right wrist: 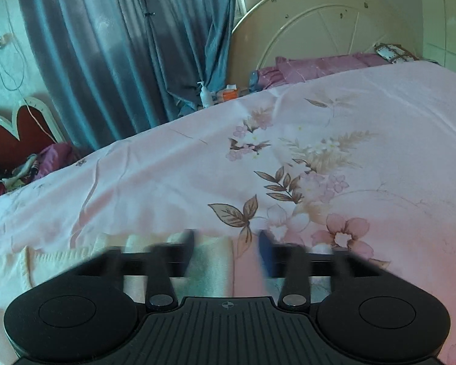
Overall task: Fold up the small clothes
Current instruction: 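Move the left gripper to the other sleeve cuff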
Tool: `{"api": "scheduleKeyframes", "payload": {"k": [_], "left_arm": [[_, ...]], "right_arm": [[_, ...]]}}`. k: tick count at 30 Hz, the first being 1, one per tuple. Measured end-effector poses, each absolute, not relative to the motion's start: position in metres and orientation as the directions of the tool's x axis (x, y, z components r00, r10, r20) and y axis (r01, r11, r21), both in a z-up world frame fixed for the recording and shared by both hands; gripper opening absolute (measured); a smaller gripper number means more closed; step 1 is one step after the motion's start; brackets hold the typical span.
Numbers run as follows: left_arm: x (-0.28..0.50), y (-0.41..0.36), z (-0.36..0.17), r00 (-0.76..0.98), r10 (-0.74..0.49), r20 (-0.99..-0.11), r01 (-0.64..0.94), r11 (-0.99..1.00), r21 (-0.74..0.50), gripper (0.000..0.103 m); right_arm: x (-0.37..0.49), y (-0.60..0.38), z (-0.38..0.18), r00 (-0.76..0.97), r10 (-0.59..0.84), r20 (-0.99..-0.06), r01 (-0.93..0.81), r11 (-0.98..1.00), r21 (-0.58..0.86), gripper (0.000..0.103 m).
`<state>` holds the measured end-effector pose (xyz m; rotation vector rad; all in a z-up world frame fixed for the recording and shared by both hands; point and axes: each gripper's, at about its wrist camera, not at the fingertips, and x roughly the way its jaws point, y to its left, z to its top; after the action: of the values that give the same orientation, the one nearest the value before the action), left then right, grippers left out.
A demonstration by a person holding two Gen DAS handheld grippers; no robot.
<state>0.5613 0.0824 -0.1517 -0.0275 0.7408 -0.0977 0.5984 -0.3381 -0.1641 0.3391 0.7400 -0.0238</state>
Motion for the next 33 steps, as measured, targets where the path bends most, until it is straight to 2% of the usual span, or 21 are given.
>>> {"api": "scheduleKeyframes", "payload": {"k": [5,6,7,13,17,20,22,25,28,30,33], "left_arm": [[0.565,0.089,-0.160,0.725,-0.118,-0.679,0.056,0.992,-0.113,0.036],[0.565,0.091,-0.161,0.728,-0.118,-0.676,0.050,0.992,-0.118,0.033],[0.565,0.091,-0.161,0.731,-0.112,-0.673,0.046,0.992,-0.116,0.030],[0.567,0.091,-0.164,0.739,-0.098,-0.666,0.042,0.994,-0.100,0.028],[0.567,0.093,-0.154,0.722,-0.088,-0.686,0.046,0.996,-0.079,0.034],[0.547,0.082,-0.137,0.766,-0.086,-0.637,0.089,0.996,-0.027,0.037],[0.538,0.071,-0.137,0.755,-0.135,-0.642,0.143,0.989,-0.039,0.039],[0.526,0.052,-0.148,0.727,-0.185,-0.661,0.215,0.976,-0.037,0.041],[0.520,0.046,-0.162,0.725,-0.168,-0.668,0.221,0.975,-0.006,0.042],[0.519,0.046,-0.157,0.717,-0.153,-0.680,0.210,0.978,0.001,0.040],[0.509,0.042,-0.154,0.715,-0.163,-0.680,0.229,0.973,0.008,0.047]], "right_arm": [[0.605,-0.337,-0.182,0.708,0.166,-0.686,0.140,0.920,0.367,0.047],[0.605,-0.341,-0.183,0.714,0.186,-0.675,0.136,0.909,0.394,0.044],[0.606,-0.345,-0.184,0.719,0.214,-0.662,0.126,0.895,0.427,0.005],[0.606,-0.349,-0.188,0.736,0.151,-0.660,0.149,0.915,0.375,0.005],[0.597,-0.353,-0.172,0.742,0.081,-0.665,0.208,0.916,0.344,0.005],[0.577,-0.343,-0.157,0.750,0.126,-0.649,0.124,0.937,0.326,0.005],[0.564,-0.325,-0.156,0.714,0.116,-0.691,0.096,0.961,0.260,0.005],[0.542,-0.304,-0.166,0.666,0.133,-0.734,0.067,0.969,0.237,0.005],[0.524,-0.285,-0.170,0.680,0.076,-0.729,0.038,0.990,0.139,0.005],[0.512,-0.283,-0.163,0.692,0.081,-0.717,0.032,0.989,0.142,0.005],[0.488,-0.280,-0.158,0.708,0.106,-0.698,0.019,0.985,0.169,0.005]]}}
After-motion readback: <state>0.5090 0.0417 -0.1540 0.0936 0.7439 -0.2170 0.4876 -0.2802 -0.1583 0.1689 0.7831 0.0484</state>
